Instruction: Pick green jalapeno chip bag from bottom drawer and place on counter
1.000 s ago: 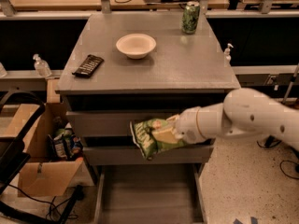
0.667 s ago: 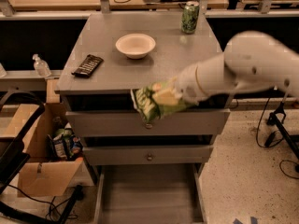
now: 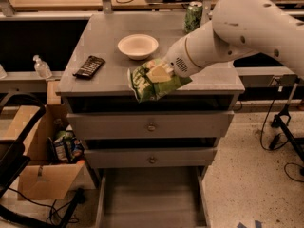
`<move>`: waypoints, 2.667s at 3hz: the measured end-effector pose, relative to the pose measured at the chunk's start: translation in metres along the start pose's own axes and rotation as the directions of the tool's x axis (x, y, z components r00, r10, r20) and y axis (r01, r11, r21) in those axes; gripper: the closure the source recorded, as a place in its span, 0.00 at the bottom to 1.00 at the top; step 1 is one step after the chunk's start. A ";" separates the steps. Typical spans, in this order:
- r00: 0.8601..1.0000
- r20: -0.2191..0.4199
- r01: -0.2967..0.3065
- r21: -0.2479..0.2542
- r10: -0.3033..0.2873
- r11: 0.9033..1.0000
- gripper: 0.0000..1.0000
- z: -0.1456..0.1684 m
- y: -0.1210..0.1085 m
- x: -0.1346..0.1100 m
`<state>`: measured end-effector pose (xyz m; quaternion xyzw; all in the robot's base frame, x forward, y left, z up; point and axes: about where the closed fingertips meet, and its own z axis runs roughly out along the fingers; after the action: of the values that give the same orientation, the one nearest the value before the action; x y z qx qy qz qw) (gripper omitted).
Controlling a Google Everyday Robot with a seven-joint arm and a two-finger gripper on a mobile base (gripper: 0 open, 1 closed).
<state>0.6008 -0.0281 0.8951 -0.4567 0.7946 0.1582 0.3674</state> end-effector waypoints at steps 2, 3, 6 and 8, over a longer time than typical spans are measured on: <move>1.000 -0.002 0.003 0.054 -0.003 0.999 1.00 -0.016 -0.042 -0.014; 0.999 0.040 0.006 0.114 -0.011 0.994 1.00 -0.041 -0.095 -0.037; 0.981 0.194 -0.041 0.189 0.004 0.981 0.73 -0.052 -0.172 -0.046; 0.981 0.195 -0.041 0.184 0.004 0.982 0.28 -0.048 -0.171 -0.047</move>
Offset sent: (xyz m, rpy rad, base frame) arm 0.0917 -0.0653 0.1062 -0.0110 -0.1523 -0.1040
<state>0.7389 -0.1185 0.9764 -0.3936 0.7714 0.1307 0.4826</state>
